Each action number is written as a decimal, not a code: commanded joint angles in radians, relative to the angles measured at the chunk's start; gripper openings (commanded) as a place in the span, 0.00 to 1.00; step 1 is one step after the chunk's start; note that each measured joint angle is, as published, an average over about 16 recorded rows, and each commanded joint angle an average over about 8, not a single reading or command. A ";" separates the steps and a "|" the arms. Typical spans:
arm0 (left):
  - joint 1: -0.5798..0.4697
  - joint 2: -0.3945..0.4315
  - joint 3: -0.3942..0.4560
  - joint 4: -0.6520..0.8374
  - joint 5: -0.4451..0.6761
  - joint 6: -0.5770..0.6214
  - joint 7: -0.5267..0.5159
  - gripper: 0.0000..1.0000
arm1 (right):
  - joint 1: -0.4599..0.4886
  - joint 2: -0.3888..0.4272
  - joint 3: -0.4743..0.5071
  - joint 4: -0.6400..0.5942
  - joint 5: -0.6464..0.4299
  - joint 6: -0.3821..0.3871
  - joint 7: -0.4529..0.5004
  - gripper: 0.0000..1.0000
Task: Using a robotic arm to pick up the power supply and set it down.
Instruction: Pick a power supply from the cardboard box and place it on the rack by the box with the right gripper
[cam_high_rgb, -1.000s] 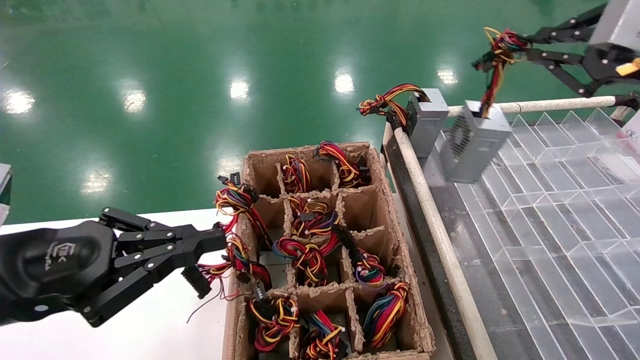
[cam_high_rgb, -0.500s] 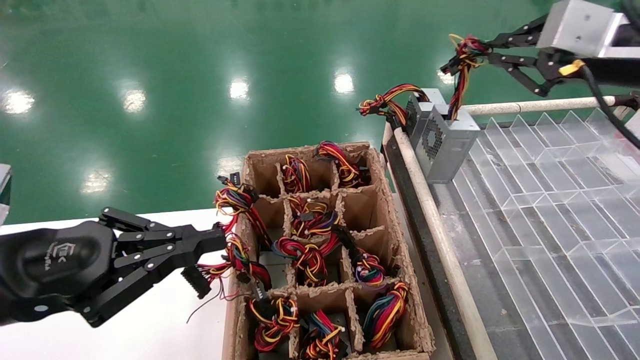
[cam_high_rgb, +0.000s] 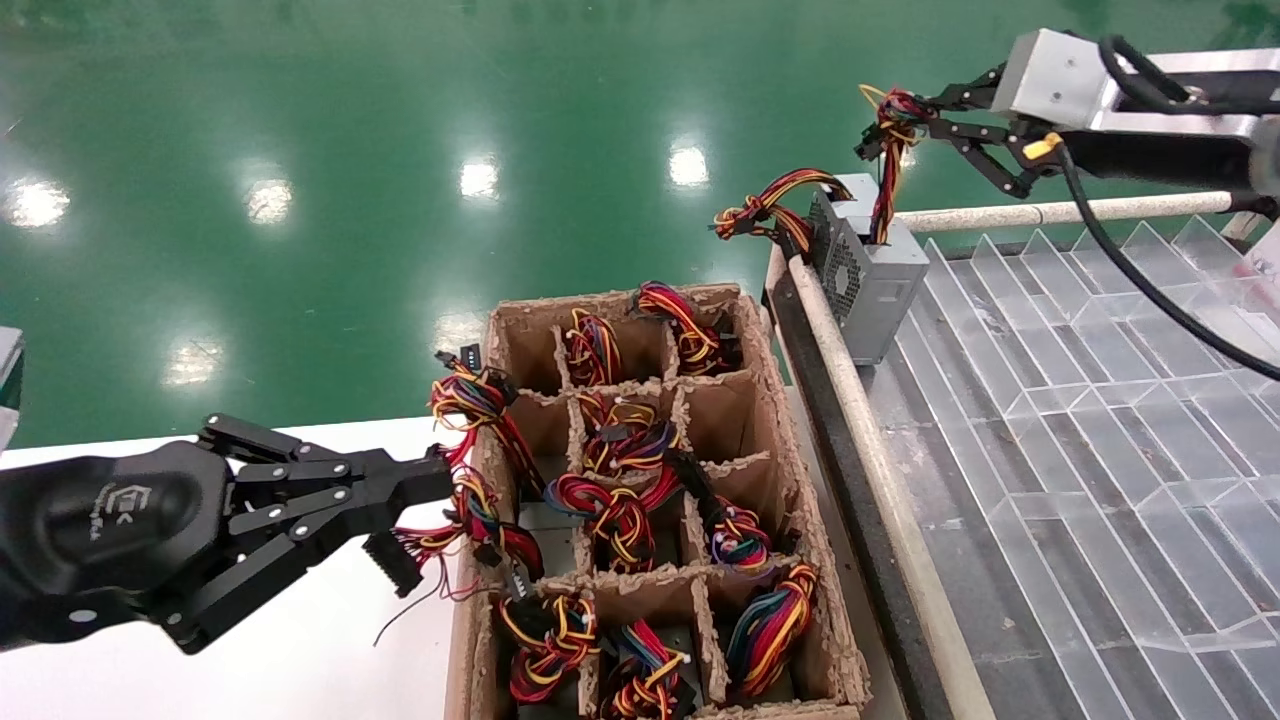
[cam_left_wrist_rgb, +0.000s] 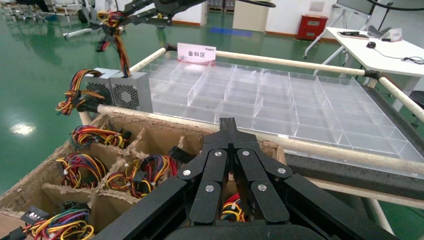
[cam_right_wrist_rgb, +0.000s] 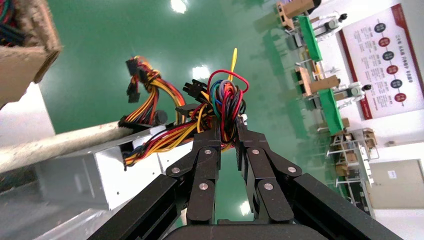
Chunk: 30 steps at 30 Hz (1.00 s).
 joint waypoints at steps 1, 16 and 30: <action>0.000 0.000 0.000 0.000 0.000 0.000 0.000 0.00 | 0.008 -0.017 0.003 -0.039 0.004 0.010 -0.027 0.00; 0.000 0.000 0.000 0.000 0.000 0.000 0.000 0.00 | 0.063 -0.061 0.000 -0.216 0.005 -0.002 -0.124 0.26; 0.000 0.000 0.000 0.000 0.000 0.000 0.000 0.00 | 0.096 -0.075 0.000 -0.292 0.008 -0.033 -0.149 1.00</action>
